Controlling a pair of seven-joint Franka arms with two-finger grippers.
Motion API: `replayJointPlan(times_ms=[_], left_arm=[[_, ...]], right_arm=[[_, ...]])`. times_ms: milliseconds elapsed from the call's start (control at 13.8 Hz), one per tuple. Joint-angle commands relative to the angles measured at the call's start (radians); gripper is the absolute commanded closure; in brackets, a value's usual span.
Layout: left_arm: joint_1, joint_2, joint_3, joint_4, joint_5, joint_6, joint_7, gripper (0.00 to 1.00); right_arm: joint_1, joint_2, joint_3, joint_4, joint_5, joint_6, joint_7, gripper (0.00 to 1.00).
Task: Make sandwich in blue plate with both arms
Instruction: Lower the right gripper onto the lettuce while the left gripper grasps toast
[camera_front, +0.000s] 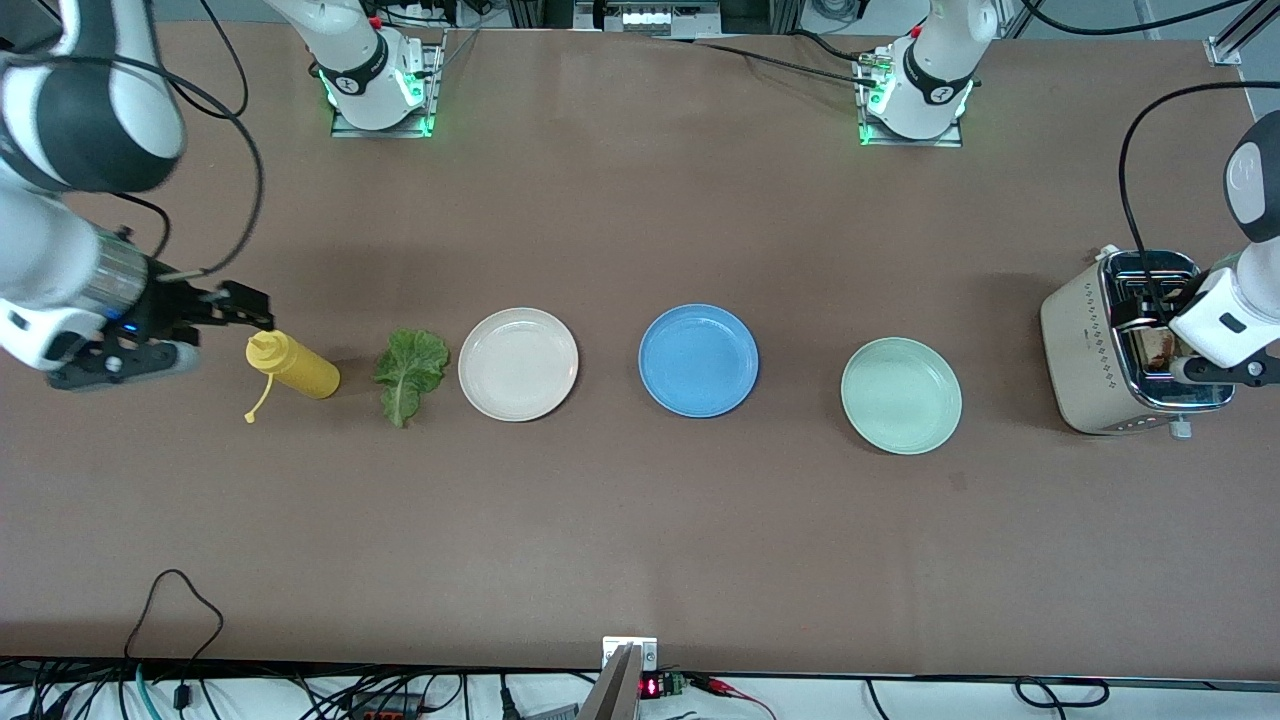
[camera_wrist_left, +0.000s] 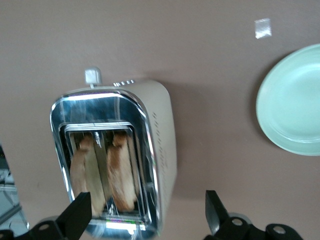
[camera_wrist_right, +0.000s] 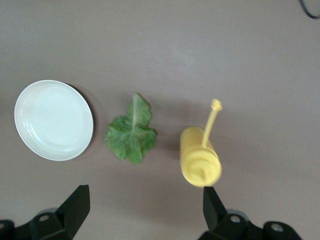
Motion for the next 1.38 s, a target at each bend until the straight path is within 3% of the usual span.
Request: replayJointPlan(times_ms=[0, 508, 580, 870, 1161, 1306], left_arm=[[0.062, -0.127, -0.007, -0.256, 0.021, 0.255, 0.071, 0.0], [0.134, -0.132, -0.009, -0.373, 0.019, 0.401, 0.102, 0.13], [0.142, -0.132, -0.009, -0.388, 0.019, 0.429, 0.102, 0.19], [0.142, -0.125, -0.009, -0.376, 0.018, 0.426, 0.155, 0.7], [0.145, -0.126, -0.009, -0.371, 0.018, 0.42, 0.167, 0.95], [0.149, -0.126, -0.009, -0.368, 0.018, 0.42, 0.169, 0.99]], right_arm=[[0.053, 0.058, -0.002, 0.016, 0.006, 0.039, 0.067, 0.0], [0.093, 0.207, -0.002, 0.014, 0.008, 0.106, 0.174, 0.0], [0.093, 0.229, -0.002, 0.014, 0.008, 0.118, 0.177, 0.0], [0.114, 0.304, -0.002, 0.006, -0.003, 0.175, 0.26, 0.0], [0.116, 0.347, -0.003, -0.017, -0.006, 0.24, 0.268, 0.0], [0.116, 0.367, -0.003, -0.017, -0.006, 0.264, 0.268, 0.0]])
